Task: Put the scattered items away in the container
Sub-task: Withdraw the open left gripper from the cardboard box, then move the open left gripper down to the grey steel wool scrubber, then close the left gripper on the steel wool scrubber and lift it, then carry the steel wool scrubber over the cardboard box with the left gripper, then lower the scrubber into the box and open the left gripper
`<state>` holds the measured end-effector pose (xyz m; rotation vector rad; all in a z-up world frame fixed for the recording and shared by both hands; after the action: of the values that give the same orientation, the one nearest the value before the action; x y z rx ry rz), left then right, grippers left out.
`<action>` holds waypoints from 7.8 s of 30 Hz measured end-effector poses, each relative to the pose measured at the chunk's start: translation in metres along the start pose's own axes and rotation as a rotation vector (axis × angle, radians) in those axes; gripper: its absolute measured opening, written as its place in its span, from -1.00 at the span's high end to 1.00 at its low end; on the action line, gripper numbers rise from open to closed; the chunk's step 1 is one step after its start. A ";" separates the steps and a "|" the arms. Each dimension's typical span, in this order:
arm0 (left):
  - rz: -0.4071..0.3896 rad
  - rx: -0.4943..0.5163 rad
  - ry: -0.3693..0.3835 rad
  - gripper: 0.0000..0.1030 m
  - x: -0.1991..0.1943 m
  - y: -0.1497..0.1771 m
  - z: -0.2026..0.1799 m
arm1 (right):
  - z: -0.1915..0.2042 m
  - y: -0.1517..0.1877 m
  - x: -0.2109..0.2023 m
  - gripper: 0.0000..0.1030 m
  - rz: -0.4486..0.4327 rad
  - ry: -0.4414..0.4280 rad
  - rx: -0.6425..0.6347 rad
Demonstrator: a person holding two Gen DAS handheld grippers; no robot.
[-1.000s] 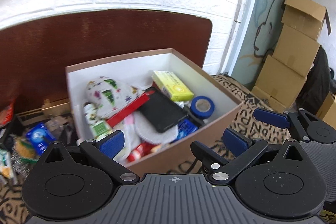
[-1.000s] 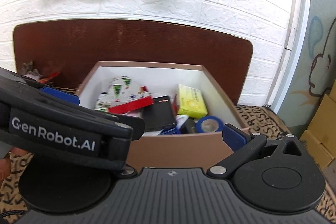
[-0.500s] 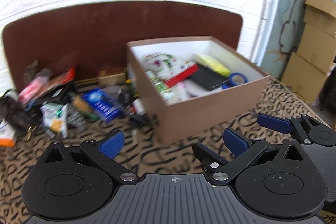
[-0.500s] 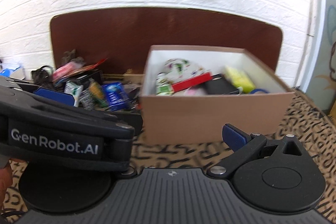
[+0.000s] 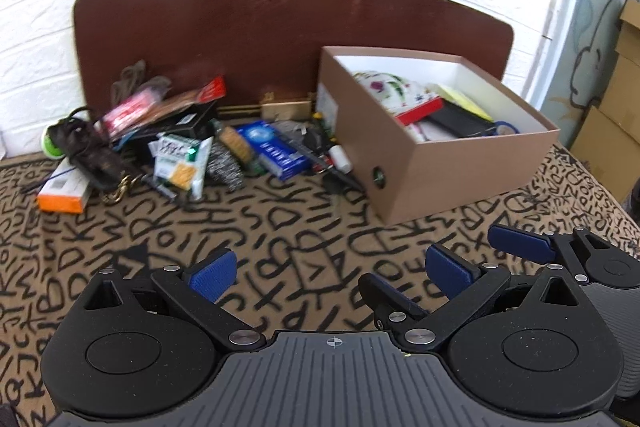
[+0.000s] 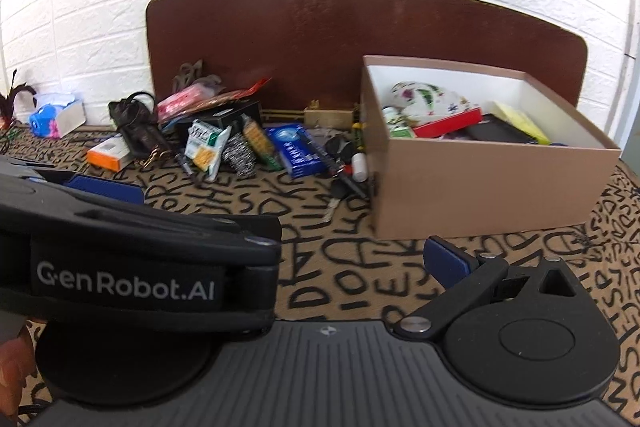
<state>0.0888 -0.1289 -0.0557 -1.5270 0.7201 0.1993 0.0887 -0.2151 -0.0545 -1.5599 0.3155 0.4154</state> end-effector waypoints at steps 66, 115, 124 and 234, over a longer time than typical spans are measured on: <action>0.143 -0.202 0.047 -0.56 0.157 -0.027 0.130 | 0.075 -0.020 0.191 0.03 0.033 -0.172 -0.181; 0.282 -0.196 0.176 -0.02 0.038 0.071 0.037 | 0.066 0.072 0.006 0.83 0.133 -0.343 -0.192; 0.270 -0.164 0.170 -0.56 0.017 0.083 0.022 | 0.047 0.090 -0.021 0.50 0.150 -0.300 -0.143; -0.030 0.160 0.280 -1.00 0.170 -0.136 -0.144 | -0.196 -0.099 0.081 -0.99 -0.004 0.169 -0.200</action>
<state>0.2522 -0.3288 -0.0173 -1.4251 0.9110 -0.0957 0.2180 -0.4027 -0.0016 -1.7955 0.4112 0.3193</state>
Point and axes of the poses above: each gripper's, at about its wrist camera, not at the fingertips, and x roughly the way its jaws point, z to its left, y to its underside, the point moved 10 cm from there along x, roughly the way its jaws point, and after that the axes turned 6 degrees about -z, right-handed, at the moved point
